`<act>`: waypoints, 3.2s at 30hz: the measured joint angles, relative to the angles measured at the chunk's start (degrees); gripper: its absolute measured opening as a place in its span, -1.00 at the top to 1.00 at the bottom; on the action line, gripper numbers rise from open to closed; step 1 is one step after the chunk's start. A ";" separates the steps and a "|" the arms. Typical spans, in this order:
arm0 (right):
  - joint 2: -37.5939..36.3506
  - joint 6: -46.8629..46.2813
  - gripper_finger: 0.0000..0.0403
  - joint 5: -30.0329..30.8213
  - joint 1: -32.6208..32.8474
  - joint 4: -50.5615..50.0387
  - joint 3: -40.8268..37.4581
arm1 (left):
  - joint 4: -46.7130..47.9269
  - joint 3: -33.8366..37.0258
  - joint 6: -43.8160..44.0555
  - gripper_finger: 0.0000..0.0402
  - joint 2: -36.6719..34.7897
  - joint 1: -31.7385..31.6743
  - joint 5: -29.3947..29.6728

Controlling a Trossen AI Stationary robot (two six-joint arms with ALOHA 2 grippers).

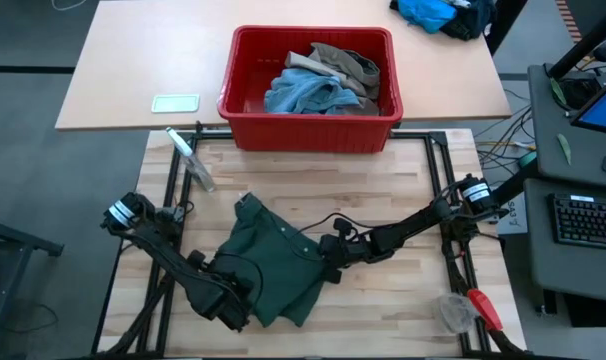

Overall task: Fold Laundry from Bin
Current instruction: Fold the green polo shirt

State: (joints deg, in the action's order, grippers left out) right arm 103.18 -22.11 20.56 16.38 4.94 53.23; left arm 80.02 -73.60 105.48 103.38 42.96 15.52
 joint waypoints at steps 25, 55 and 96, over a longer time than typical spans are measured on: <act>-4.72 0.12 0.94 0.40 -0.28 -0.93 0.00 | 2.57 -4.41 -7.86 0.26 0.60 1.73 -5.77; 1.84 6.89 0.94 -3.49 -5.42 9.28 0.74 | -29.09 16.75 -5.70 0.99 0.36 7.17 1.08; -8.41 8.28 0.93 -7.04 6.11 -5.61 0.81 | -24.71 16.10 -15.16 0.92 -10.71 9.94 12.46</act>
State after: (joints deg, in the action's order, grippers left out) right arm 94.76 -13.82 13.52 22.49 -0.67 54.04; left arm 55.31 -57.49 90.32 92.67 52.90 27.98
